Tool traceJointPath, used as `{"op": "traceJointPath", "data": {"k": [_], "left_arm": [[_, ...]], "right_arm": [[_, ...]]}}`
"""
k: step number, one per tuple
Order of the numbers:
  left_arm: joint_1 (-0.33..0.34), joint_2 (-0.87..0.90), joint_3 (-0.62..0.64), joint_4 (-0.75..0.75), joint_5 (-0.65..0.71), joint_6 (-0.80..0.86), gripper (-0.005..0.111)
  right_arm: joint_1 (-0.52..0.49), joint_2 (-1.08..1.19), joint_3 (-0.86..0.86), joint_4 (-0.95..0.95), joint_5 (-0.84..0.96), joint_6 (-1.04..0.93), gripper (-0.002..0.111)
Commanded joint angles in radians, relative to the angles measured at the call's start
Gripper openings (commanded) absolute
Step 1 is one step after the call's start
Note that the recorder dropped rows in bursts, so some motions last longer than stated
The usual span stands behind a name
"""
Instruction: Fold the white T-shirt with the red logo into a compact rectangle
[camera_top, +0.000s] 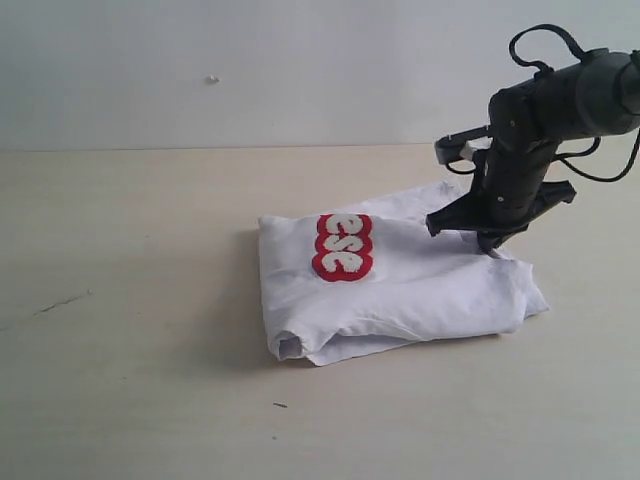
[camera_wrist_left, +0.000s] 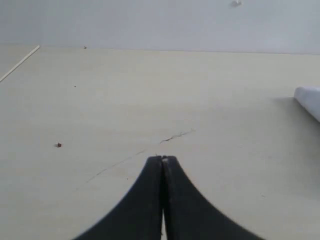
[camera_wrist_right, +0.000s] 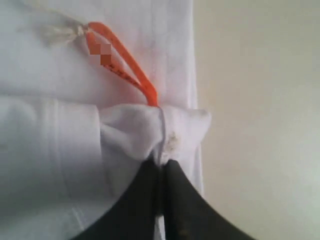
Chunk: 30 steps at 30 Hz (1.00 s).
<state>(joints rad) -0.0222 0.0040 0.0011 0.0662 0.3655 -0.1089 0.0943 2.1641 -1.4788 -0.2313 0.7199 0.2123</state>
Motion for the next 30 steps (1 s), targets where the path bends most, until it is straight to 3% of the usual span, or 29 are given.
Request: {"op": "traceJointPath", "data": {"k": [1, 8, 10, 12, 15, 17, 20, 22, 23, 24, 27, 30], "left_arm": [[0.002, -0.004, -0.001, -0.004, -0.013, 0.001, 0.000], [0.002, -0.004, -0.001, -0.004, -0.013, 0.001, 0.000], [0.002, -0.004, -0.001, -0.004, -0.013, 0.001, 0.000], [0.002, -0.004, -0.001, -0.004, -0.013, 0.001, 0.000], [0.002, -0.004, -0.001, -0.004, -0.013, 0.001, 0.000], [0.002, -0.004, -0.001, -0.004, -0.013, 0.001, 0.000], [0.002, -0.004, -0.001, -0.004, -0.013, 0.001, 0.000], [0.002, -0.004, -0.001, -0.004, -0.013, 0.001, 0.000], [0.002, -0.004, -0.001, -0.004, -0.013, 0.001, 0.000], [0.002, -0.004, -0.001, -0.004, -0.013, 0.001, 0.000], [0.002, -0.004, -0.001, -0.004, -0.013, 0.001, 0.000], [0.002, -0.004, -0.001, -0.004, -0.013, 0.001, 0.000]], "right_arm": [[-0.002, -0.050, -0.064, -0.023, -0.042, -0.009, 0.000], [0.017, -0.077, -0.093, -0.065, -0.231, -0.004, 0.000], [0.014, -0.061, -0.093, -0.238, -0.274, 0.128, 0.000], [0.014, -0.043, -0.093, -0.401, -0.278, 0.236, 0.007], [0.014, -0.006, -0.093, -0.403, -0.282, 0.246, 0.037], [0.014, 0.002, -0.093, -0.401, -0.267, 0.264, 0.044], [0.016, -0.006, -0.095, -0.374, -0.228, 0.294, 0.039], [0.020, -0.013, -0.095, -0.198, -0.180, 0.193, 0.019], [0.028, -0.003, -0.095, 0.011, -0.146, -0.003, 0.006], [0.029, 0.005, -0.095, 0.100, -0.124, -0.126, 0.001], [0.040, 0.018, -0.095, 0.384, -0.043, -0.381, 0.000], [0.059, 0.030, -0.093, 0.474, 0.005, -0.432, 0.000]]}}
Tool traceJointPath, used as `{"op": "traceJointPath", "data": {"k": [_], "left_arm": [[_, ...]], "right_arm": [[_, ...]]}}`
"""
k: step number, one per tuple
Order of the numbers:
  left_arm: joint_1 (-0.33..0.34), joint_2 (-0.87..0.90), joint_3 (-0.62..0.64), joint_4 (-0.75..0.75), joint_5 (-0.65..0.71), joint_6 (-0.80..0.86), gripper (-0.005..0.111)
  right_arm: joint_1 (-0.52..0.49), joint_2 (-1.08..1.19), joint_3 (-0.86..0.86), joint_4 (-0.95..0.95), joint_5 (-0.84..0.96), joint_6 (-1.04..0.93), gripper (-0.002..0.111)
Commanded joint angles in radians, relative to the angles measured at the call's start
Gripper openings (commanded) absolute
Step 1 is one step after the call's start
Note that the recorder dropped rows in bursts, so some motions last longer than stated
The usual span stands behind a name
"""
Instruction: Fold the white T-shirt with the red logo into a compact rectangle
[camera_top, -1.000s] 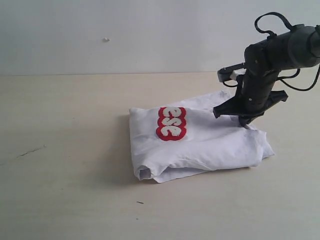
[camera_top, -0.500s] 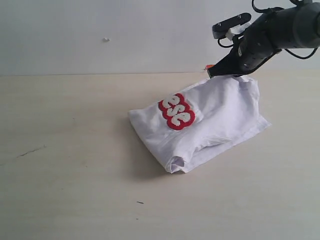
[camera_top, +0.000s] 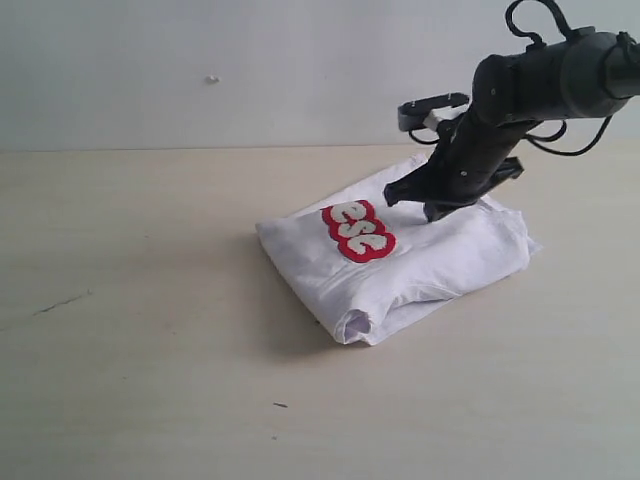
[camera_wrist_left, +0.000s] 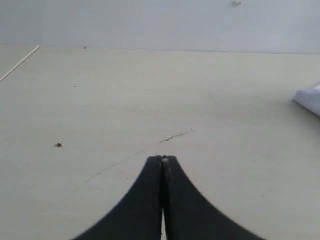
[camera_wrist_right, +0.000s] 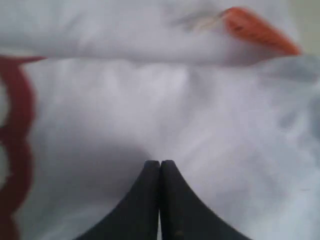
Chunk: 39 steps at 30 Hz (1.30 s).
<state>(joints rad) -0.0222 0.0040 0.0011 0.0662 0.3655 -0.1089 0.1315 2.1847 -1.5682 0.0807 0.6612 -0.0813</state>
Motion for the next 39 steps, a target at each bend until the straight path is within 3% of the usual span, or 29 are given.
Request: {"op": "traceJointPath", "data": {"k": [1, 8, 15, 22, 30, 39], "left_arm": [[0.002, -0.004, -0.001, -0.004, -0.013, 0.001, 0.000], [0.002, -0.004, -0.001, -0.004, -0.013, 0.001, 0.000], [0.002, -0.004, -0.001, -0.004, -0.013, 0.001, 0.000], [0.002, -0.004, -0.001, -0.004, -0.013, 0.001, 0.000], [0.002, -0.004, -0.001, -0.004, -0.013, 0.001, 0.000], [0.002, -0.004, -0.001, -0.004, -0.013, 0.001, 0.000]], "right_arm": [[0.032, 0.013, -0.002, 0.163, 0.085, -0.135, 0.000], [0.152, 0.049, 0.014, 0.191, 0.156, -0.125, 0.000], [0.259, 0.053, 0.014, 0.410, -0.040, -0.172, 0.000], [0.269, 0.041, 0.014, 0.407, -0.068, -0.178, 0.000], [0.312, -0.037, 0.022, 0.421, 0.077, -0.238, 0.020], [0.381, 0.035, 0.069, 0.357, 0.010, -0.185, 0.009]]}}
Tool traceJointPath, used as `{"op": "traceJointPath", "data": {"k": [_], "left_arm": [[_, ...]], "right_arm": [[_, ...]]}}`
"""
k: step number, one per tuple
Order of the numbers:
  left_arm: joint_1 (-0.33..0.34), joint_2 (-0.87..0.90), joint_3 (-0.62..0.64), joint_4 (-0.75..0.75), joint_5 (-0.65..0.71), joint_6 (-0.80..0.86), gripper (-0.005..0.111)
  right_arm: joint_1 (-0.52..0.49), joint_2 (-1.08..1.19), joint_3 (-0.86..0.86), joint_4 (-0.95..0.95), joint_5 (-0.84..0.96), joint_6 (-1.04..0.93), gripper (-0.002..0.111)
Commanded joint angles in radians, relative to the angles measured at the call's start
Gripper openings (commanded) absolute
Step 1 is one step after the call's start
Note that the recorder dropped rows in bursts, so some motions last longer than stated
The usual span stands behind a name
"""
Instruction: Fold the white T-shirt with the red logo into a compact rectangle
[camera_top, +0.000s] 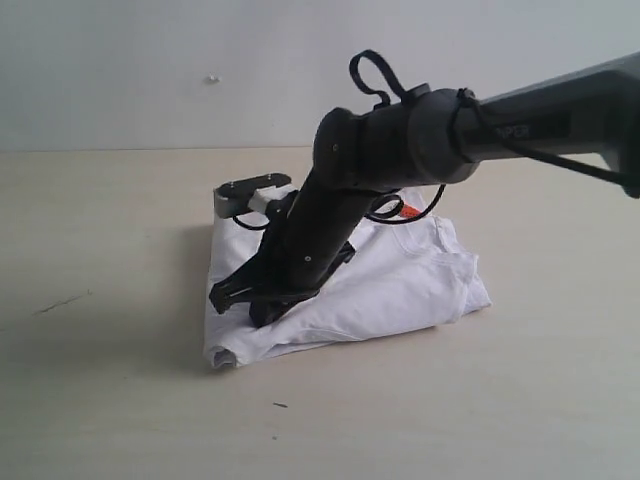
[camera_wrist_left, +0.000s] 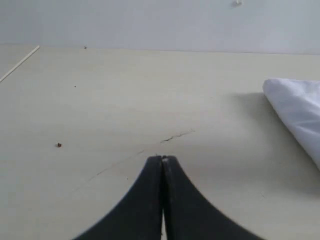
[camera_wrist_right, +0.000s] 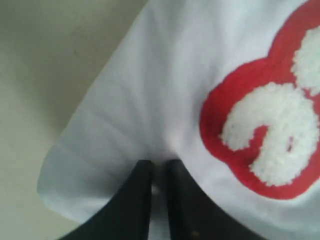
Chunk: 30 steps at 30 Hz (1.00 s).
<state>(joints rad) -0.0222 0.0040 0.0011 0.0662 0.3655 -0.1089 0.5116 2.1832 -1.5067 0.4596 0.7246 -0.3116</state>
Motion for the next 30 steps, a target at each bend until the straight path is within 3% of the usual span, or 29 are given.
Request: {"op": "traceJointPath", "data": {"k": [1, 11, 17, 21, 25, 28, 30], "left_arm": [[0.002, -0.004, -0.001, -0.004, -0.013, 0.001, 0.000], [0.002, -0.004, -0.001, -0.004, -0.013, 0.001, 0.000], [0.002, -0.004, -0.001, -0.004, -0.013, 0.001, 0.000], [0.002, -0.004, -0.001, -0.004, -0.013, 0.001, 0.000], [0.002, -0.004, -0.001, -0.004, -0.013, 0.001, 0.000], [0.002, -0.004, -0.001, -0.004, -0.013, 0.001, 0.000], [0.002, -0.004, -0.001, -0.004, -0.013, 0.001, 0.000]], "right_arm": [[0.001, 0.050, 0.007, -0.022, -0.053, 0.051, 0.008], [0.024, 0.022, 0.003, -0.011, -0.058, 0.024, 0.007], [0.007, -0.131, 0.009, -0.348, -0.066, 0.268, 0.014], [-0.067, -0.175, 0.054, -0.554, -0.066, 0.440, 0.012], [-0.182, -0.165, 0.077, -0.569, -0.066, 0.445, 0.005], [-0.249, -0.143, 0.077, -0.571, -0.061, 0.373, 0.017], [-0.278, -0.129, 0.074, -0.571, -0.039, 0.337, 0.036]]}}
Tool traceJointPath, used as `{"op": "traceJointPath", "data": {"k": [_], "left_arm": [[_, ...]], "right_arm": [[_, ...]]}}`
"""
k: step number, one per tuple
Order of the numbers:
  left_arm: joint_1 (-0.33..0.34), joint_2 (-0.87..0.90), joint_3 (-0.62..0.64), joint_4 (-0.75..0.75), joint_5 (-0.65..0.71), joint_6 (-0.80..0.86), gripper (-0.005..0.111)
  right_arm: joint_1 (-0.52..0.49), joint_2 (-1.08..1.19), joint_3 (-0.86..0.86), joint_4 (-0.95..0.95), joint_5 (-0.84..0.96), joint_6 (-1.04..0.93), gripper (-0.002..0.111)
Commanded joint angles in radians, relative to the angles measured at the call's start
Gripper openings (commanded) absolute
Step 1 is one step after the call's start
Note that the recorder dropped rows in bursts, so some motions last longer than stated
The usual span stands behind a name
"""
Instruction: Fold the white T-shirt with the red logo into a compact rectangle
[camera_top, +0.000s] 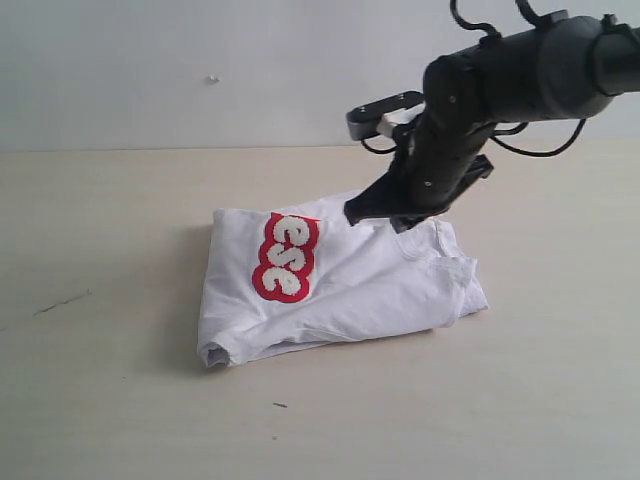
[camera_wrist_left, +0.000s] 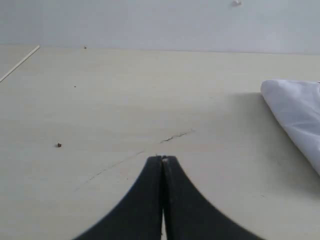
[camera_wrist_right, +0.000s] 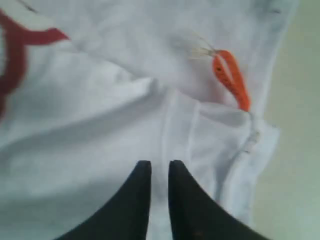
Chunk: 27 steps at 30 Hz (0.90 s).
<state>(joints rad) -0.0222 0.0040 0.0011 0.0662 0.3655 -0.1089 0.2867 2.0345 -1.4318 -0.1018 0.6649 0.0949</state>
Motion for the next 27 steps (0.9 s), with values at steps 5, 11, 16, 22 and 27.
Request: {"op": "traceJointPath", "data": {"k": [5, 11, 16, 22, 27], "left_arm": [[0.002, -0.004, -0.001, -0.004, -0.013, 0.001, 0.000], [0.002, -0.004, -0.001, -0.004, -0.013, 0.001, 0.000], [0.002, -0.004, -0.001, -0.004, -0.013, 0.001, 0.000], [0.002, -0.004, -0.001, -0.004, -0.013, 0.001, 0.000], [0.002, -0.004, -0.001, -0.004, -0.013, 0.001, 0.000]], "right_arm": [[-0.101, 0.077, -0.026, -0.009, -0.015, -0.067, 0.055], [-0.106, 0.153, -0.089, -0.005, -0.064, -0.042, 0.054], [-0.106, 0.207, -0.111, -0.005, -0.064, -0.040, 0.040], [-0.106, 0.197, -0.111, -0.030, -0.074, -0.042, 0.000], [-0.102, 0.139, -0.111, -0.045, -0.131, -0.042, 0.000]]}}
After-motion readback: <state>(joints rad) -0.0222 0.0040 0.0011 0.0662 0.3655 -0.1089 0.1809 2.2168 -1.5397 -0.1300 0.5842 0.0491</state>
